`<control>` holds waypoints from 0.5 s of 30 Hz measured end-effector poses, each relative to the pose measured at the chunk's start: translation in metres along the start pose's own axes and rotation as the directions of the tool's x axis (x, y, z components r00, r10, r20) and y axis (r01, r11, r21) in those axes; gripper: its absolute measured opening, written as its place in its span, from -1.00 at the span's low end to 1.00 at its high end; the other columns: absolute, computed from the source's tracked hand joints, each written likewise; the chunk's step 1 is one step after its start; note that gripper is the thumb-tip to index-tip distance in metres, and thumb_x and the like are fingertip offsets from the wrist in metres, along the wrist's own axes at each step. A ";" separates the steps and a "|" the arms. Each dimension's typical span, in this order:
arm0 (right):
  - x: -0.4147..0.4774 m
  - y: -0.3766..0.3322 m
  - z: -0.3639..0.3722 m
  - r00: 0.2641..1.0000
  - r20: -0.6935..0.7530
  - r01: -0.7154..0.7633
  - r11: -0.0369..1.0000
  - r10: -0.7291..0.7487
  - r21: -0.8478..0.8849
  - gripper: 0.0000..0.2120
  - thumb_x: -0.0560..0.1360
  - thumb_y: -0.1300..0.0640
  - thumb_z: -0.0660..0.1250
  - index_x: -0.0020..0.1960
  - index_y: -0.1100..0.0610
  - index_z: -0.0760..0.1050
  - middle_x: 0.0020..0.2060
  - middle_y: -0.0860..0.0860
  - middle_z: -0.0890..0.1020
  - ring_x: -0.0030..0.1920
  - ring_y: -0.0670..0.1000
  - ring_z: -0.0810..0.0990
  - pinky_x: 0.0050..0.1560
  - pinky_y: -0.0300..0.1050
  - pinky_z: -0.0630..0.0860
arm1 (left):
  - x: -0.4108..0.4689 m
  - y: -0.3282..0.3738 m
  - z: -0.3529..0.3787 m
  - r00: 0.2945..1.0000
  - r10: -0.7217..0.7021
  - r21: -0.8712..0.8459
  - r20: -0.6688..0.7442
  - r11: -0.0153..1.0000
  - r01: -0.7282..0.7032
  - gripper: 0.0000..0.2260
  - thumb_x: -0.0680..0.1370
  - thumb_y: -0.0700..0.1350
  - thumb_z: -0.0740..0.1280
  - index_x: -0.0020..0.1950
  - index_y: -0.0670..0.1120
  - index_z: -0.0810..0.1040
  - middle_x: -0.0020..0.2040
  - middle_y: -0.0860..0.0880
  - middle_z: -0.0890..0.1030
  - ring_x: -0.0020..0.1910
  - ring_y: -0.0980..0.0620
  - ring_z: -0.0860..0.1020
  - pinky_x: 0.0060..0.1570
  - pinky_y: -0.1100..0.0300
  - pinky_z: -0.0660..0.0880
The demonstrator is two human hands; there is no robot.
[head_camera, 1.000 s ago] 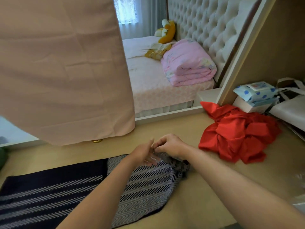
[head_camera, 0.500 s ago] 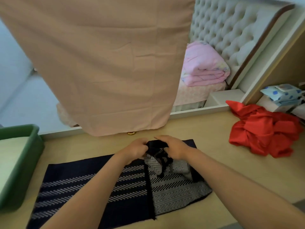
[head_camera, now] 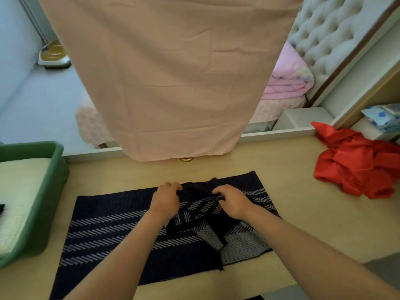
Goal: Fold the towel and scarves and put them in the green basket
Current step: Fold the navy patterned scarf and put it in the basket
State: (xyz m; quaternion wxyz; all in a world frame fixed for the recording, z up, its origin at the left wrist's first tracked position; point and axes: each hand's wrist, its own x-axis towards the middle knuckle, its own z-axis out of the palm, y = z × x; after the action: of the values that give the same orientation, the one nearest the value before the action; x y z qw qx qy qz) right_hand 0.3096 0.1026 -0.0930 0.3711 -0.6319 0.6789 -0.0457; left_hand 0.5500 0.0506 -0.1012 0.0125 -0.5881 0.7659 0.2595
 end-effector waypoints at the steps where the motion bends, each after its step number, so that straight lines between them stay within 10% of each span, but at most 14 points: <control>1: -0.006 0.011 0.004 1.000 0.000 -0.029 1.000 0.029 -0.011 -0.64 0.61 0.25 0.26 0.38 0.05 0.44 0.40 0.04 0.41 0.41 0.08 0.40 0.41 -0.02 0.38 | -0.002 0.004 0.011 0.998 0.059 -0.027 0.011 0.998 -0.058 -0.70 0.60 -0.19 0.22 0.29 0.06 0.47 0.24 -0.01 0.45 0.23 -0.08 0.41 0.17 0.01 0.47; 6: -0.039 0.071 0.018 0.986 -0.045 -0.167 0.981 0.164 -0.093 -0.65 0.61 0.22 0.27 0.37 0.03 0.43 0.35 0.00 0.41 0.31 0.08 0.46 0.33 -0.02 0.42 | -0.012 0.045 0.063 0.950 0.275 -0.165 0.148 0.954 -0.250 -0.75 0.62 -0.12 0.26 0.29 0.05 0.51 0.25 0.04 0.48 0.28 0.00 0.44 0.23 0.04 0.46; 11: -0.066 0.112 0.017 0.972 -0.149 -0.214 0.946 0.181 -0.245 -0.41 0.54 0.20 0.32 0.53 0.00 0.25 0.48 0.03 0.30 0.42 0.14 0.34 0.37 0.06 0.36 | -0.013 0.081 0.100 0.953 0.218 0.099 0.212 0.965 -0.243 -0.34 0.56 0.16 0.31 0.59 0.12 0.08 0.55 -0.01 0.16 0.49 -0.10 0.19 0.38 -0.07 0.33; 15: -0.076 0.140 0.013 0.980 -0.109 -0.192 0.919 0.164 -0.346 -0.36 0.54 0.14 0.30 0.56 0.01 0.17 0.43 0.02 0.35 0.39 0.10 0.37 0.37 0.00 0.33 | -0.011 0.085 0.114 0.982 0.174 0.236 0.077 0.953 -0.188 -0.63 0.58 -0.03 0.31 0.39 0.06 0.43 0.27 0.00 0.48 0.23 -0.04 0.42 0.14 0.10 0.42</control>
State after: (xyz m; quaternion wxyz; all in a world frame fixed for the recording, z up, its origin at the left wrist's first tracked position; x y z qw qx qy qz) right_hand 0.1957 0.2029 -0.1429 0.2272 -0.6218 0.7444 0.0868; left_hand 0.4433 0.1219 -0.1634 0.0815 -0.5022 0.8418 0.1804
